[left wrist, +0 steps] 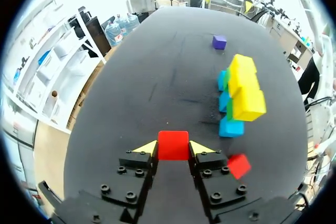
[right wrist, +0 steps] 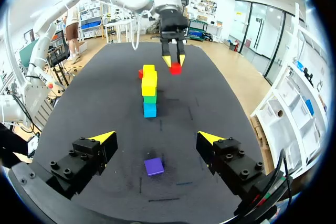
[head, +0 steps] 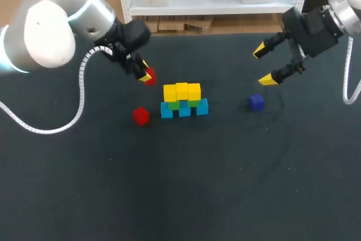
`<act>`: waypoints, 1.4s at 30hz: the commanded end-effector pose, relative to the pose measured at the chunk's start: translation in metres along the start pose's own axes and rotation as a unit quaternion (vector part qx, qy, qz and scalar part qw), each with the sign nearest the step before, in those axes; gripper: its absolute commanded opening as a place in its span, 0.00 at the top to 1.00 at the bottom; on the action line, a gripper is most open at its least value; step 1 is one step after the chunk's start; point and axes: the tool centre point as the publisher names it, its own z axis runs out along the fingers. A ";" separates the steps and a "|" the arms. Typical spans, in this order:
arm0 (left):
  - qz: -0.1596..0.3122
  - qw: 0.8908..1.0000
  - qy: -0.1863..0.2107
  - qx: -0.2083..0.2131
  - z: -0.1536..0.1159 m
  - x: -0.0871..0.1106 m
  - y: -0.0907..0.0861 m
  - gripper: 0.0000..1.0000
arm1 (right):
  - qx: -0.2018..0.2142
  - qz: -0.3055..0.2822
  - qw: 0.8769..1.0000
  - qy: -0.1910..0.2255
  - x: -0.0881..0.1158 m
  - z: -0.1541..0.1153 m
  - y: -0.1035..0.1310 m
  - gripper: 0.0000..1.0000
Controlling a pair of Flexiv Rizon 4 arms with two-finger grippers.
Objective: Place the blue cubes, place green cubes on the blue cubes, place the yellow cubes on the green cubes, then place the red cubes on the yellow cubes, and place purple cube on the red cubes.
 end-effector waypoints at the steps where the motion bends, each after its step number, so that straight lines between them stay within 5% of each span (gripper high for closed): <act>1: -0.006 1.000 -0.004 -0.016 -0.043 0.000 -0.019 1.00 | -0.001 -0.001 1.000 -0.001 0.000 0.001 -0.001 0.00; 7: -0.008 0.999 0.000 -0.034 -0.082 -0.011 -0.025 1.00 | -0.001 -0.001 1.000 -0.001 0.000 0.001 -0.001 0.00; 13: 0.026 0.999 -0.014 -0.029 -0.097 -0.046 -0.044 1.00 | -0.001 -0.001 1.000 -0.001 0.000 0.001 -0.001 0.00; 26: 0.117 0.992 -0.048 0.019 -0.067 -0.115 -0.081 1.00 | -0.001 -0.001 1.000 -0.001 0.000 0.001 -0.001 0.00; 42: 0.141 0.988 -0.054 0.032 -0.029 -0.127 -0.100 1.00 | -0.001 -0.001 1.000 -0.001 0.000 0.001 -0.001 0.00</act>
